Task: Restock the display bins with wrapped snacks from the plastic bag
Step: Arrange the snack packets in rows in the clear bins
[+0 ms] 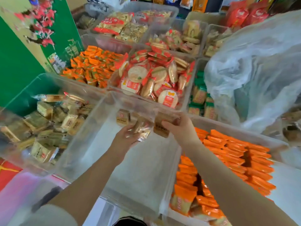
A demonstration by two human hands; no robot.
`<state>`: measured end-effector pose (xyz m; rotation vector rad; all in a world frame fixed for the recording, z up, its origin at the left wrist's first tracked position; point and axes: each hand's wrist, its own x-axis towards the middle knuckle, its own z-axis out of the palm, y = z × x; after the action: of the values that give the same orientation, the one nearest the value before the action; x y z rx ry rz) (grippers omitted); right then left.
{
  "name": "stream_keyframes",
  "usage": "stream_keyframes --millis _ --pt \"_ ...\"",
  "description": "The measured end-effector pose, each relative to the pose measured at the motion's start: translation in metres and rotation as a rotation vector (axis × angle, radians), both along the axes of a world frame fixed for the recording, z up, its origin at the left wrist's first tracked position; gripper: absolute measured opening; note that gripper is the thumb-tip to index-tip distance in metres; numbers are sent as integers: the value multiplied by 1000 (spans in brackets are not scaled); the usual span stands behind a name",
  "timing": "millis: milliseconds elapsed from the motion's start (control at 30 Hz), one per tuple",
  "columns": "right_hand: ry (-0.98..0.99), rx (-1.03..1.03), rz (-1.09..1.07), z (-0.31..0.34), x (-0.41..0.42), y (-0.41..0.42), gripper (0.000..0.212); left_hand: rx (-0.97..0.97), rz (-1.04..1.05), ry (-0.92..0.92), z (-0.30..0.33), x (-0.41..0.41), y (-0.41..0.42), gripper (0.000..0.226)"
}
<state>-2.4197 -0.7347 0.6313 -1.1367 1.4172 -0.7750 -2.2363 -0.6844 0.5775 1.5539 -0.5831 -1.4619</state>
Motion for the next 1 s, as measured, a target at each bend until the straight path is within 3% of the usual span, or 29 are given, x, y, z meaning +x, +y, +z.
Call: stream_keyframes --millis 100,200,267,400,500,633,733,833,1000 --pt "470 -98 132 -18 24 -11 30 78 -56 -64 -28 5 -13 37" --pt "789 -115 274 -32 36 -25 39 77 -127 -93 -51 4 -25 46" --pt "991 -103 368 -40 40 -30 49 46 -183 -249 -64 3 -34 41" --pt "1158 -83 430 -45 45 -28 41 -62 -369 -848 -85 9 -45 34" --pt "1341 -21 484 -45 48 -28 39 -35 -516 -985 -84 20 -49 35" --pt "1619 -96 678 -42 51 -29 34 -17 -739 -1019 -84 32 -52 35" --pt "1626 -162 689 -33 47 -23 32 -36 -722 -909 -87 31 -47 36" --pt "1390 -224 724 -29 56 -15 33 -28 -687 -880 -85 27 -42 34" --pt "1258 -1 769 -60 86 -17 47 7 -603 -799 -85 24 -36 29"
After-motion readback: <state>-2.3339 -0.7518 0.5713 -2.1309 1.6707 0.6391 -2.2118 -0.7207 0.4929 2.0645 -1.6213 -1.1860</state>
